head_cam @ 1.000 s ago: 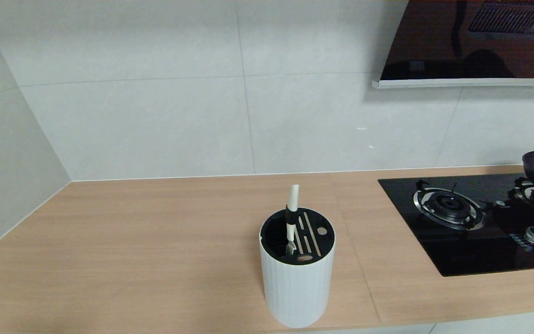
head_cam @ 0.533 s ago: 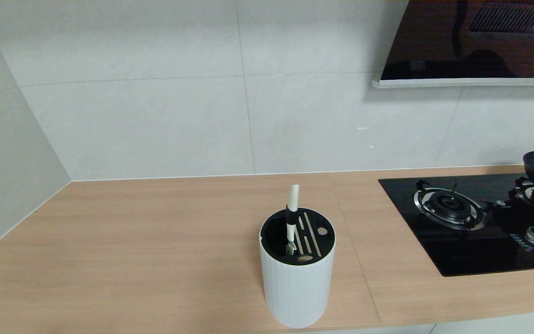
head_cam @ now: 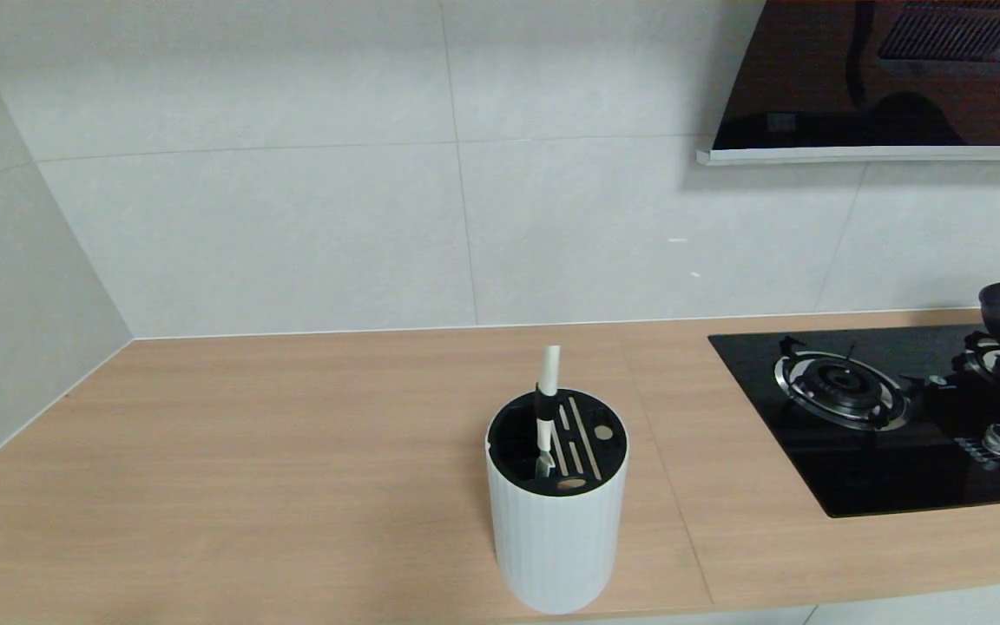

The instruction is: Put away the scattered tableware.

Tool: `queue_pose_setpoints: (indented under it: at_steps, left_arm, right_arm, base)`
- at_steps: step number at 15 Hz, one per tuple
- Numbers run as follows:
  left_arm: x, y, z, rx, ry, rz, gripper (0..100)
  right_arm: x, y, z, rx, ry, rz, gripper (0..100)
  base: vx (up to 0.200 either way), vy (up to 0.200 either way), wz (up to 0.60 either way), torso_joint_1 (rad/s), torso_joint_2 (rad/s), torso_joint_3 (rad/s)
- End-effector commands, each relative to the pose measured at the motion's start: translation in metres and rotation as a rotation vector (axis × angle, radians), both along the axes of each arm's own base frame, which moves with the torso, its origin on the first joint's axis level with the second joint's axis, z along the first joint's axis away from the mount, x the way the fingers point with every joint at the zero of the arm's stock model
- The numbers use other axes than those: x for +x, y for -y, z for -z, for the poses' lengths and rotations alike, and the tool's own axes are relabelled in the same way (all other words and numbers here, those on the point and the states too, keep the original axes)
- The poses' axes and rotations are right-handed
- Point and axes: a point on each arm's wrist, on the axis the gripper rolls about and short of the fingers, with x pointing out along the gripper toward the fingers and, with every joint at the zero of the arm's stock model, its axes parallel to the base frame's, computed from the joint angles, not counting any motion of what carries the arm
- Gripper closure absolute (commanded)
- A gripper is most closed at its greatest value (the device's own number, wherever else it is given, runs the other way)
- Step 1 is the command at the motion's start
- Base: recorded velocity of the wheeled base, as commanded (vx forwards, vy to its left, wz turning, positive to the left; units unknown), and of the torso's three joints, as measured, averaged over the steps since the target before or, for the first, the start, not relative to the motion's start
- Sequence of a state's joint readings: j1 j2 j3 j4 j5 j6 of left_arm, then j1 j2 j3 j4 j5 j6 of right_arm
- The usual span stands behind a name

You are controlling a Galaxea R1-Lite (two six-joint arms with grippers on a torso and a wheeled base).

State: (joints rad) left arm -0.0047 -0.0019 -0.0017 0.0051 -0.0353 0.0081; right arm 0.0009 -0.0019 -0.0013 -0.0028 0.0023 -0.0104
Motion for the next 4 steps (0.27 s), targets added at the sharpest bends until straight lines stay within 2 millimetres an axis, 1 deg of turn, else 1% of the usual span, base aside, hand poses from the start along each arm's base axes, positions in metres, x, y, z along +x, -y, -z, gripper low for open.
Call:
queue_pose_setpoints:
  at_steps: [1,4]
  left_arm:
    - [0.0002,-0.0001,0.0,0.003,-0.001,-0.005,0]
    - [0.0002,-0.0001,0.0,0.003,-0.001,-0.005,0]
  right_arm:
    - [0.0002,0.0,0.0006,0.0,-0.006,-0.001,0]
    - [0.0002,0.0,0.0006,0.001,-0.006,-0.003,0]
  base:
    - [0.0,0.0,0.0,0.0,0.0,0.0]
    - [0.0,0.0,0.0,0.0,0.0,0.0]
